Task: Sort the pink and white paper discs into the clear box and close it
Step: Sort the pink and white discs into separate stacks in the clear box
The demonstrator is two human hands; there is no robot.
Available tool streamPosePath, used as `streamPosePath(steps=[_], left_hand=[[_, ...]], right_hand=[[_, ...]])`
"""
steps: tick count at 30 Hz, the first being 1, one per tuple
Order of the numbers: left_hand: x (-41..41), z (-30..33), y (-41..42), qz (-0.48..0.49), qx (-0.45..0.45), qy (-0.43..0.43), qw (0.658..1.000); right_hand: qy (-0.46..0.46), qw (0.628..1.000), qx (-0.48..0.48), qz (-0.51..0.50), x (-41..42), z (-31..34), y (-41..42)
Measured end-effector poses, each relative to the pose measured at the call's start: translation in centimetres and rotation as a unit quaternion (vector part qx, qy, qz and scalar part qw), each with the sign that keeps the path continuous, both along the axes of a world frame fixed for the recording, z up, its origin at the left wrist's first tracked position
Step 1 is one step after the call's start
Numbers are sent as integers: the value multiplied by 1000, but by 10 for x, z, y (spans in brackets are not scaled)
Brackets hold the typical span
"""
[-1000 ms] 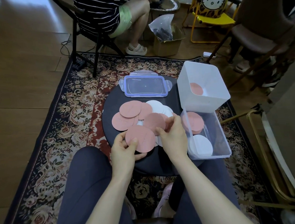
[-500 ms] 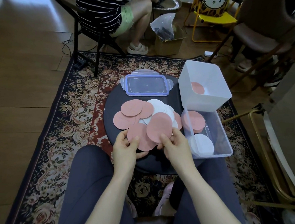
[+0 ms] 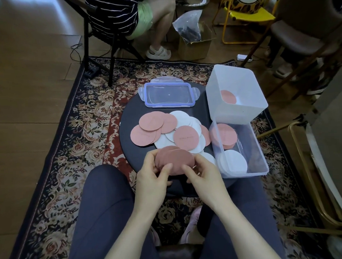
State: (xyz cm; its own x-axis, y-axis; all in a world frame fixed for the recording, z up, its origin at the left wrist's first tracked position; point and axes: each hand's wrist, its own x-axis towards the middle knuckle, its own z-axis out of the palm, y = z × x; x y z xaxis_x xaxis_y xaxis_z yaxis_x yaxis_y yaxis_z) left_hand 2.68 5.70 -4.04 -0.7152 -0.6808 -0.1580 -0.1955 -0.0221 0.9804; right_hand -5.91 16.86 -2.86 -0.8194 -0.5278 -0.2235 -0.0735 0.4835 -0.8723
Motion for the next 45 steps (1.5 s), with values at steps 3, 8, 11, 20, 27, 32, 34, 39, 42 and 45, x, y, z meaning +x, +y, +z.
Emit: streamPosePath(steps=[3, 8, 11, 20, 27, 32, 34, 39, 42, 45], left_hand=[[5, -3, -3, -15, -291, -73, 954], [11, -9, -7, -43, -302, -76, 949], [15, -15, -7, -67, -260, -45, 962], [19, -11, -6, -82, -249, 2, 965], [16, -12, -2, -85, -274, -25, 958], [14, -5, -2, -85, -239, -19, 967], [13, 4, 0, -72, -161, -12, 984], [-1, 28, 11, -38, 22, 27, 999], [-14, 38, 21, -53, 61, 49, 996], [-27, 41, 35, -107, 40, 58, 992]], right_hand=[[64, 998, 0, 9, 2, 1, 6], [100, 995, 9, 14, 7, 1, 11], [60, 998, -26, -13, 11, 3, 12], [66, 996, -57, -32, 15, 8, 13], [65, 993, -76, -68, 17, 4, 13], [5, 993, -84, -83, 19, 5, 14], [-10, 991, -98, -91, 20, 10, 15], [-117, 963, -190, -150, 16, 29, 24], [-180, 939, -224, -187, 6, 44, 36], [-132, 943, -215, -217, -13, 58, 52]])
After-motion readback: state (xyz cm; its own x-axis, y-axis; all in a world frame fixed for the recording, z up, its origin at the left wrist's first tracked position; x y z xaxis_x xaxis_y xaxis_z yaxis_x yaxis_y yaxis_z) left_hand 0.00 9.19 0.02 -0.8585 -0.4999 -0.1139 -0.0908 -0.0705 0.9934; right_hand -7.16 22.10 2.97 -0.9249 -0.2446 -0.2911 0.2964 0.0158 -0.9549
